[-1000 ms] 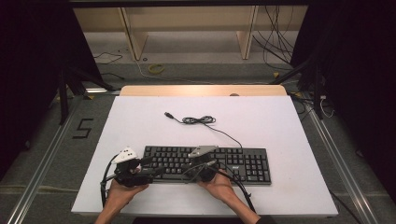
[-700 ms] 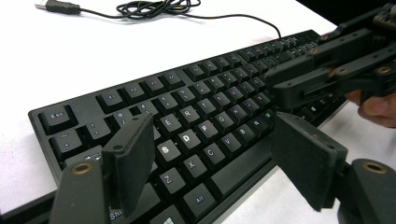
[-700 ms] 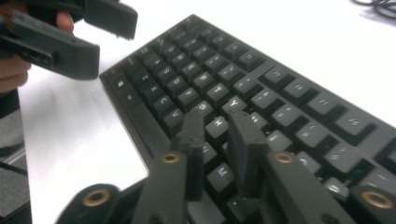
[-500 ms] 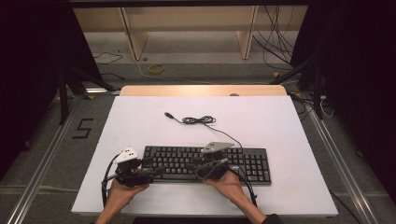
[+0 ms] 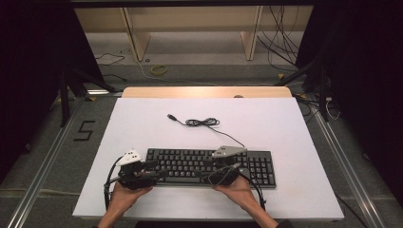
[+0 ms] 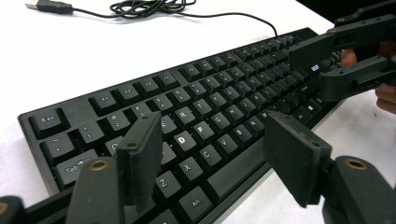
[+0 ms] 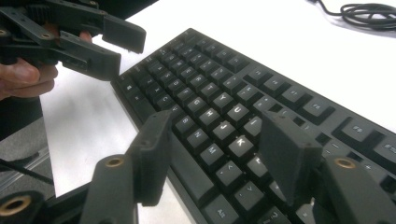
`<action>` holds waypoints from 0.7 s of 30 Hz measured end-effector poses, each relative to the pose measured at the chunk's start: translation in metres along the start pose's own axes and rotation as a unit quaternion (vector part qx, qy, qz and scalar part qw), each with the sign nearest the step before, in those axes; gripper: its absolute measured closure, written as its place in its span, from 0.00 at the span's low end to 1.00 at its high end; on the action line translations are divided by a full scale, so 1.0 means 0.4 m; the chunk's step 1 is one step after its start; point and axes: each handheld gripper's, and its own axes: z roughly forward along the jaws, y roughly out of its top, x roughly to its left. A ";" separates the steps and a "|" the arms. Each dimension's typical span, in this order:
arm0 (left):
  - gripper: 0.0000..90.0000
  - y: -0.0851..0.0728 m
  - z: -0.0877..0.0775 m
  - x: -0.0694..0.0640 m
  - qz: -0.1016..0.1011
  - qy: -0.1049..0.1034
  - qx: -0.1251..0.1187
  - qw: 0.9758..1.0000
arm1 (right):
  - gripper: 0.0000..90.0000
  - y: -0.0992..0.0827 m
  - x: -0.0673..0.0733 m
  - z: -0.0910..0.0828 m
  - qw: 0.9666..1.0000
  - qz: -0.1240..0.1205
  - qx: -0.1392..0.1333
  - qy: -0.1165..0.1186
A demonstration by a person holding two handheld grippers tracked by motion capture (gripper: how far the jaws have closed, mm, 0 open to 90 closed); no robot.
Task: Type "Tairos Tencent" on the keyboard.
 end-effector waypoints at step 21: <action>0.75 0.012 0.028 -0.012 0.034 -0.002 0.020 0.999 | 0.41 -0.025 -0.015 -0.054 1.000 0.006 -0.019 -0.008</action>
